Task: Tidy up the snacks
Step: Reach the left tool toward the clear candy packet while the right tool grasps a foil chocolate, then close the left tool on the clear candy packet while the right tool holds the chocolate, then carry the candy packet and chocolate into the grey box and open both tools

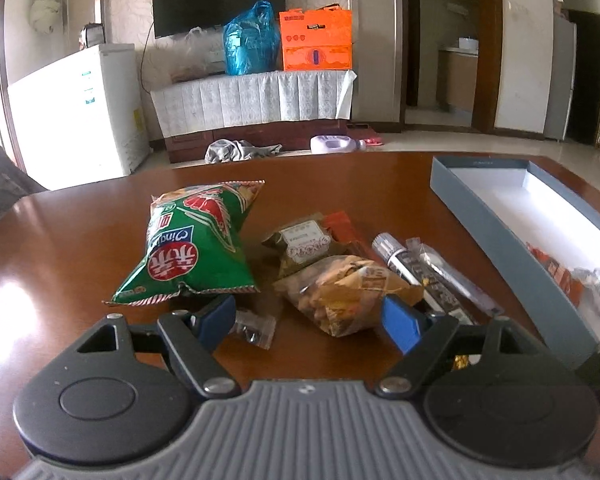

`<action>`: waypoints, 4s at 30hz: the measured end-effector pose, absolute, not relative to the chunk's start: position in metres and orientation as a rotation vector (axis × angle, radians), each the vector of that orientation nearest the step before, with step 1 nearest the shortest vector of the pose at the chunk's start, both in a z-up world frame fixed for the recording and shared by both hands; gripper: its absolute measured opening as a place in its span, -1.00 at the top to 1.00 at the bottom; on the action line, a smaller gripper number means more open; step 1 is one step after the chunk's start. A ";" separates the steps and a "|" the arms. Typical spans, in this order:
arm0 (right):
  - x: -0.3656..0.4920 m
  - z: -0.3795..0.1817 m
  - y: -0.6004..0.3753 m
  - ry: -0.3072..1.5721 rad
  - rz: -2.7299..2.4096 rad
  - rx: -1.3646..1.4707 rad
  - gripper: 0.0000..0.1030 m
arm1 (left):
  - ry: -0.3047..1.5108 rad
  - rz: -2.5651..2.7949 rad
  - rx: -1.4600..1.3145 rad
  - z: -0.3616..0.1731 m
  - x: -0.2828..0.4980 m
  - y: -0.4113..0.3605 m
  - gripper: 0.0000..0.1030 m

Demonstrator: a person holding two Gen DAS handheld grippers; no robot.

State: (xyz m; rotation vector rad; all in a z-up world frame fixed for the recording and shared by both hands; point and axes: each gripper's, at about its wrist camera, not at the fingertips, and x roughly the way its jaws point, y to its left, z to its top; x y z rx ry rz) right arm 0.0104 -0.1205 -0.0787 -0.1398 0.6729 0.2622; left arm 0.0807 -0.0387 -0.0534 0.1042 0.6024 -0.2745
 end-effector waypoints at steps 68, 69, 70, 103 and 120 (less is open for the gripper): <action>0.021 -0.082 -0.133 0.648 0.243 -0.166 0.53 | 0.687 -0.289 0.064 -0.083 0.114 0.003 -0.49; 0.021 -0.082 -0.133 0.647 0.243 -0.167 0.53 | 0.686 -0.300 0.061 -0.083 0.113 0.004 -0.44; 0.021 -0.082 -0.133 0.647 0.242 -0.168 0.53 | 0.683 -0.308 0.059 -0.083 0.112 0.004 -0.39; 0.003 -0.068 -0.126 0.594 0.247 -0.215 0.54 | 0.633 -0.377 0.054 -0.063 0.102 -0.006 0.49; -0.017 -0.035 -0.163 0.527 0.176 -0.179 0.54 | 0.563 -0.464 0.086 -0.031 0.088 -0.055 0.49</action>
